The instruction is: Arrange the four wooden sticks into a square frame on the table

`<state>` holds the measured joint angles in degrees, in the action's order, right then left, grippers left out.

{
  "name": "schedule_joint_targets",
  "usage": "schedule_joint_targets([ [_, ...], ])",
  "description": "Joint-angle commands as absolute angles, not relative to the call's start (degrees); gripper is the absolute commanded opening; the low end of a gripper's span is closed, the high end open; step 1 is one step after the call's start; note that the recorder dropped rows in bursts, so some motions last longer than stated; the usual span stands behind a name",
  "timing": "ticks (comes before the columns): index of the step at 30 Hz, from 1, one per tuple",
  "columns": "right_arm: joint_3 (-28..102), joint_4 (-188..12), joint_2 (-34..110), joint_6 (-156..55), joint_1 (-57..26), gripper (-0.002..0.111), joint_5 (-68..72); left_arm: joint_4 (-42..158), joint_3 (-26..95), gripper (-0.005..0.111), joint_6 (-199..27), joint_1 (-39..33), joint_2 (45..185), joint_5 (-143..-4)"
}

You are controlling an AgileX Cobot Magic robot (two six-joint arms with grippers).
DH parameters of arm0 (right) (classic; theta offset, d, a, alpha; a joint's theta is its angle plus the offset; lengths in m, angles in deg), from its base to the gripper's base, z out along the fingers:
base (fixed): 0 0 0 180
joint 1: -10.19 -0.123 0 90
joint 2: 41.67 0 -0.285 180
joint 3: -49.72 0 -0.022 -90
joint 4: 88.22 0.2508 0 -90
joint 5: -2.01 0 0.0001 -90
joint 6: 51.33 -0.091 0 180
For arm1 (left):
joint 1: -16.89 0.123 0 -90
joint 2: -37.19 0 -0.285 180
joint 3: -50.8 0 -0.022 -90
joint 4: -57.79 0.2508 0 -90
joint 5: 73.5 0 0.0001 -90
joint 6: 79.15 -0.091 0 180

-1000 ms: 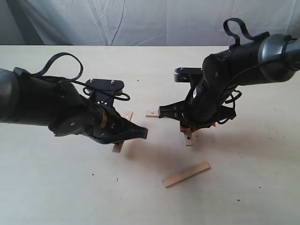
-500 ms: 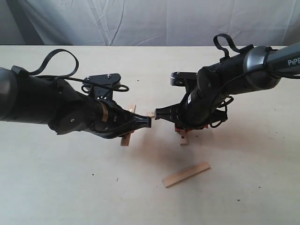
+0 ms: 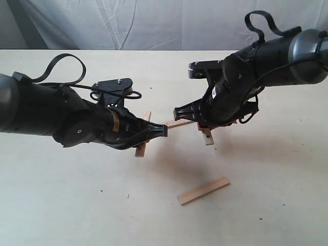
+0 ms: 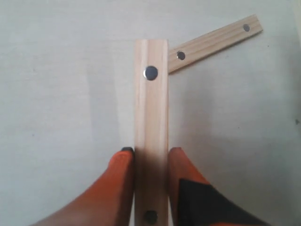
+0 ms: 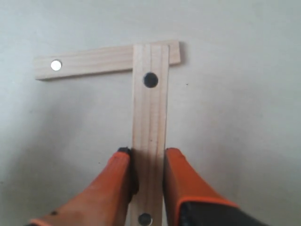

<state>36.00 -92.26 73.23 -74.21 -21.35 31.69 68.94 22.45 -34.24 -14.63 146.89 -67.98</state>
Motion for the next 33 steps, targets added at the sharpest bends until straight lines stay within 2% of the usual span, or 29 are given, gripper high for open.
schedule_joint_targets([
  [1,39.33,-95.66,72.58,-73.83,-20.4,0.0,36.85,65.93,22.77,0.0,-34.18,-14.66,148.37,-73.5],
  [10,40.89,-95.55,72.58,-73.83,-13.08,0.0,40.18,57.79,26.24,0.0,-34.18,-15.72,153.26,-77.64],
  [18,40.89,-95.35,72.58,-72.43,-12.79,0.0,39.7,57.79,32.42,0.0,-34.18,-17.99,158.73,-73.95],
  [33,40.79,-95.25,72.7,-72.33,-12.79,0.0,40.17,59.53,32.55,0.0,-34.33,-16.21,160.27,-74.07],
])
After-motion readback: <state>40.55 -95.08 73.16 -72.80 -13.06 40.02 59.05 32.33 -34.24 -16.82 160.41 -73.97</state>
